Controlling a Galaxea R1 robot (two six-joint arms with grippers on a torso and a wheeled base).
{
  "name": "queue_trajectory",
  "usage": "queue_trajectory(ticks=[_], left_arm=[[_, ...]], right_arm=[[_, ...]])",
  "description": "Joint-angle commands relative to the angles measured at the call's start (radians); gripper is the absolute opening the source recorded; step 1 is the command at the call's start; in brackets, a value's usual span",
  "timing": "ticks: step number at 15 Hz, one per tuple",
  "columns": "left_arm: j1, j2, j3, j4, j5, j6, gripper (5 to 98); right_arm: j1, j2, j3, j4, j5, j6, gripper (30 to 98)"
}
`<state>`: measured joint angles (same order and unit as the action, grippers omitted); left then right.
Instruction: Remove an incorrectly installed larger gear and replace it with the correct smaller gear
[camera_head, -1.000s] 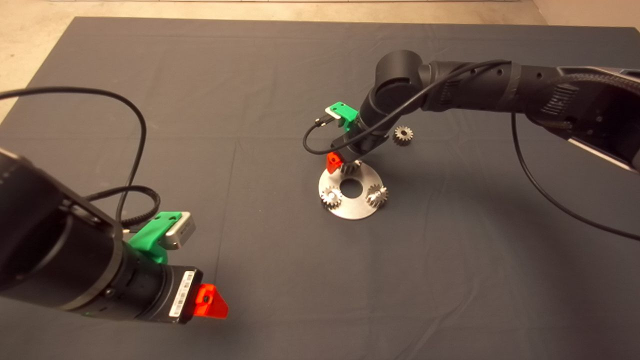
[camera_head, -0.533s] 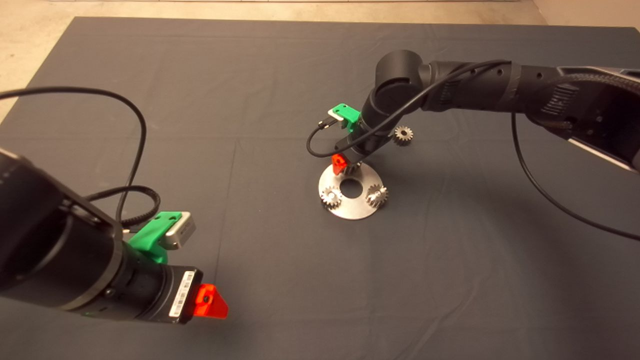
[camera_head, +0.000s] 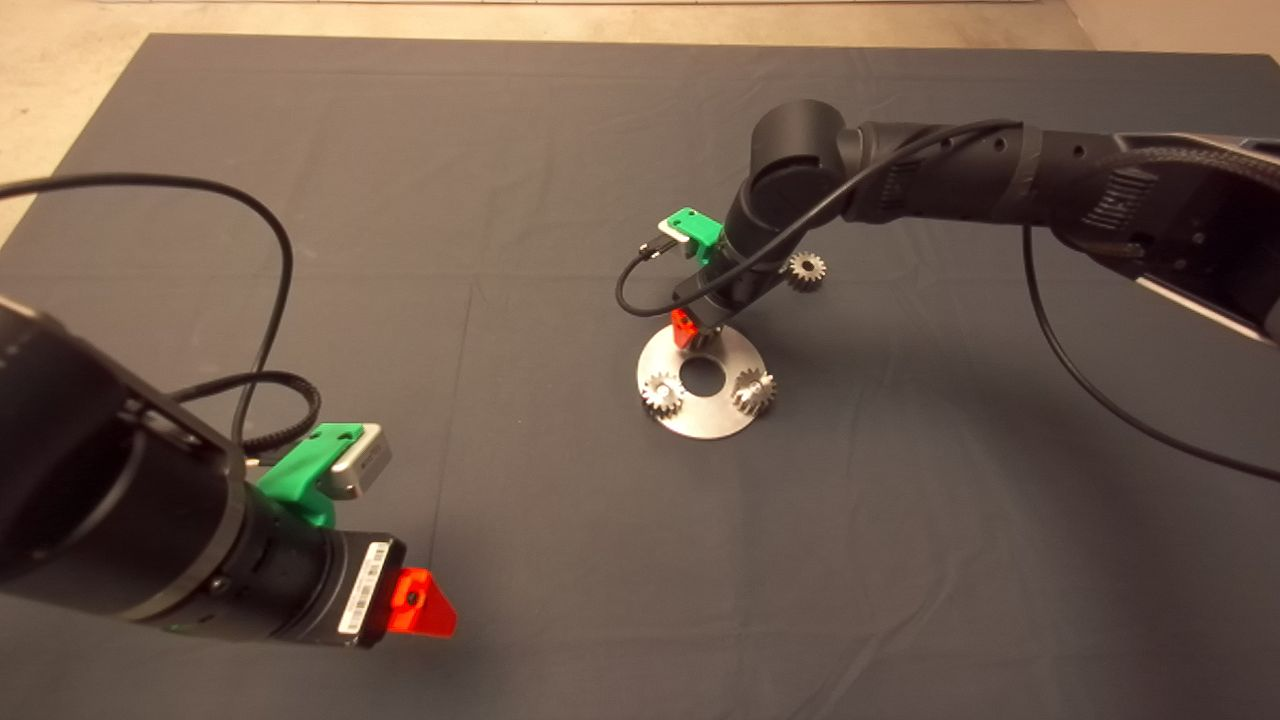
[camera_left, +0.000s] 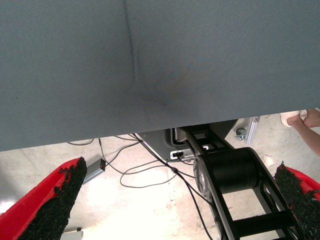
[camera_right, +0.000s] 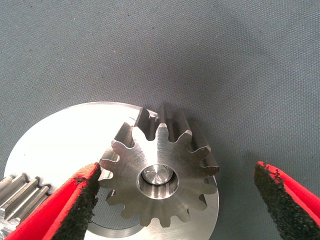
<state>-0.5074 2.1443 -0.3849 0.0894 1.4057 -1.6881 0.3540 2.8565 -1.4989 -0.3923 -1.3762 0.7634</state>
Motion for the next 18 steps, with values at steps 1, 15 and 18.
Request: queue_trajectory(ticks=[1, 15, 18], left_arm=[[-0.006, -0.003, 0.014, -0.014, 0.004, -0.002, 97.6], [-0.006, -0.003, 0.012, -0.014, 0.012, 0.002, 97.6], [-0.006, -0.003, 0.012, -0.014, 0.012, 0.002, 97.6]], right_arm=[[0.02, -0.001, 0.008, -0.028, 0.001, -0.002, 80.4], [0.003, 0.002, 0.014, -0.028, 0.009, -0.001, 66.4], [0.005, 0.004, 0.014, -0.028, 0.009, -0.003, 64.3]])
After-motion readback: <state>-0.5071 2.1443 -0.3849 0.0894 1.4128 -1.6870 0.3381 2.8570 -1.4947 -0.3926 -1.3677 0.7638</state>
